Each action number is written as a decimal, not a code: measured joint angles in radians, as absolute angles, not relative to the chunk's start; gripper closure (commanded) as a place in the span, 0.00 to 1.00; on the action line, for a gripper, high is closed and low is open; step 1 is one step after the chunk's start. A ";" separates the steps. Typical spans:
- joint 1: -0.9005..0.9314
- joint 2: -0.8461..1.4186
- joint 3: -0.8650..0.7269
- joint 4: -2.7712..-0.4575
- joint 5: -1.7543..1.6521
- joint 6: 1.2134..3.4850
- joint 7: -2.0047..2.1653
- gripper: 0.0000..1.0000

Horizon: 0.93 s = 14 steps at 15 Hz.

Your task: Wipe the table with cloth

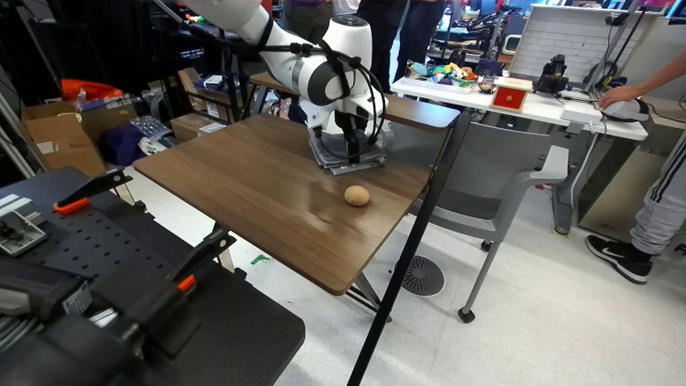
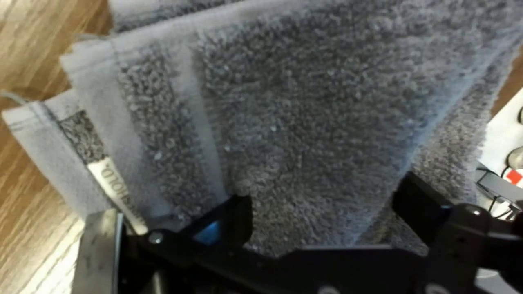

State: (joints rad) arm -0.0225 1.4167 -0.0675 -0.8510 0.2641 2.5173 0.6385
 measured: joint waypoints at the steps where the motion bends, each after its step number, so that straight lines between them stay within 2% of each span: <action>1: -0.020 1.416 -0.067 -0.852 0.264 2.505 0.637 0.00; 6: 0.009 1.355 -0.022 -0.948 0.264 2.429 0.536 0.00; 10: 0.071 1.242 -0.007 -1.140 0.254 2.404 0.472 0.00; 14: 0.137 1.117 -0.062 -1.337 0.192 2.332 0.483 0.00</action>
State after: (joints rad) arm 0.1371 1.1167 -0.0617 -1.3371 0.1916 2.3316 0.4833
